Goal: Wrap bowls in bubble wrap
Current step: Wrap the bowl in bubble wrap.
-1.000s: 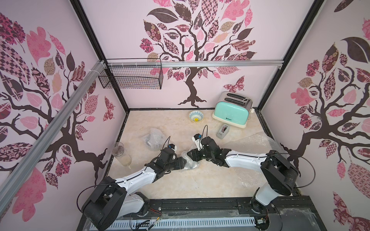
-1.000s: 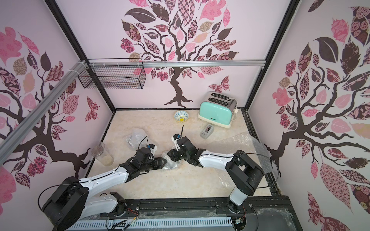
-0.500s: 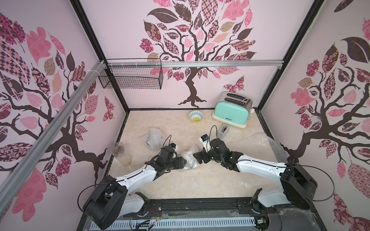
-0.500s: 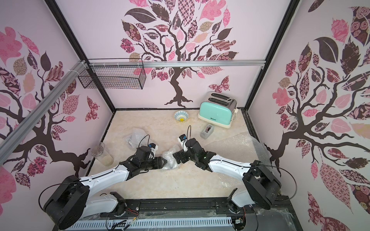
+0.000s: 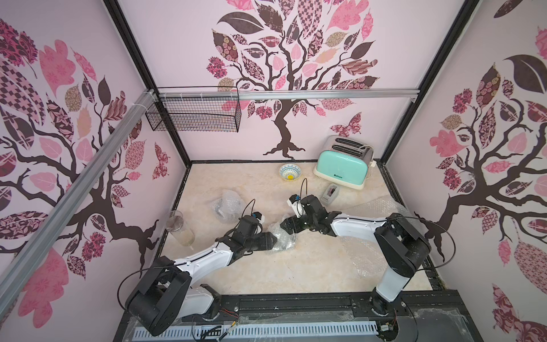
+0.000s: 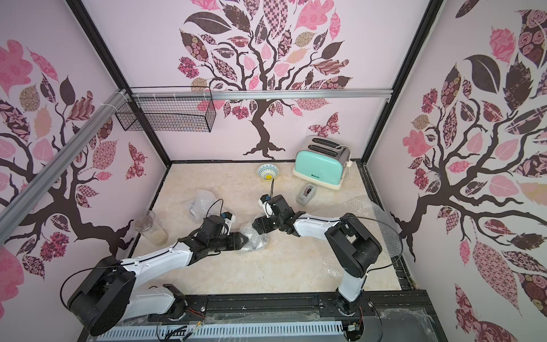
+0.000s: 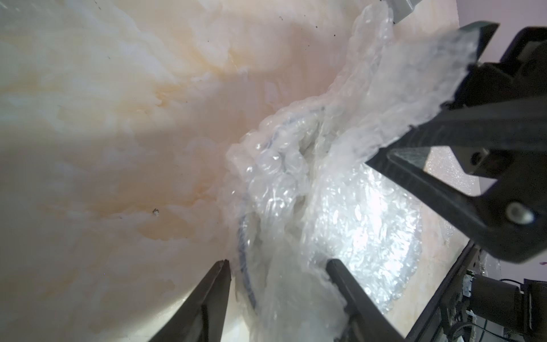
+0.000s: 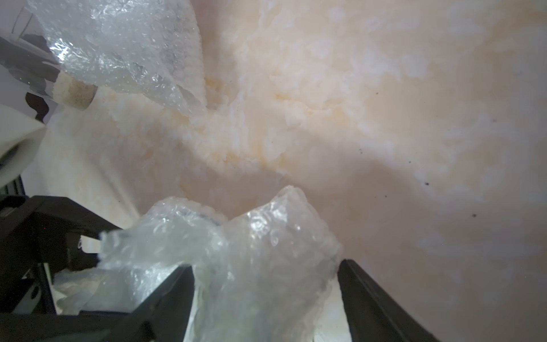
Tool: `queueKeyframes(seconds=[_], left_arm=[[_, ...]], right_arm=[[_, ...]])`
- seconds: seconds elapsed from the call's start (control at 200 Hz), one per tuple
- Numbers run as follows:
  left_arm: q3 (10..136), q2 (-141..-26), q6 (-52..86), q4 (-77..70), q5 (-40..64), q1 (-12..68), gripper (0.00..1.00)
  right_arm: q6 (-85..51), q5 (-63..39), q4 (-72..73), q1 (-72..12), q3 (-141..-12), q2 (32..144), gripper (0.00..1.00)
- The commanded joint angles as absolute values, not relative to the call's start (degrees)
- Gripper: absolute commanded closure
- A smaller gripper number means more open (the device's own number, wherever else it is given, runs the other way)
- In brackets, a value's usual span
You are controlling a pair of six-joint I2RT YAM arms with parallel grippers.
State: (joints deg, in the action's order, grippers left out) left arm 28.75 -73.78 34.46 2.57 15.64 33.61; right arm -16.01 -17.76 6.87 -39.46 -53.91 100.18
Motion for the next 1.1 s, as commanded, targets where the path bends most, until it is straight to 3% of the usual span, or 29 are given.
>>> queueKeyframes(seconds=[0.0, 0.245, 0.49, 0.7, 1.095], left_arm=[[30.18, -73.77, 33.55, 5.07, 14.01, 33.26, 0.37], [31.15, -67.93, 39.00, 15.80, 4.63, 33.18, 0.18], [28.12, -59.49, 46.93, 22.05, 11.66, 34.23, 0.15], [21.98, -51.07, 57.62, 14.09, 13.58, 38.40, 0.11], [22.23, -63.39, 62.01, 0.86, 15.54, 40.13, 0.09]], right_arm=[[-19.99, -24.16, 6.74, -39.69, -52.79, 101.40, 0.30], [-25.87, -23.61, 10.97, -39.64, -45.79, 100.20, 0.40], [-35.47, -22.81, 14.48, -39.88, -42.14, 98.36, 0.42], [-42.89, -22.15, 18.58, -40.85, -38.36, 95.91, 0.42], [-51.02, -21.27, 22.36, -43.89, -35.48, 95.20, 0.42]])
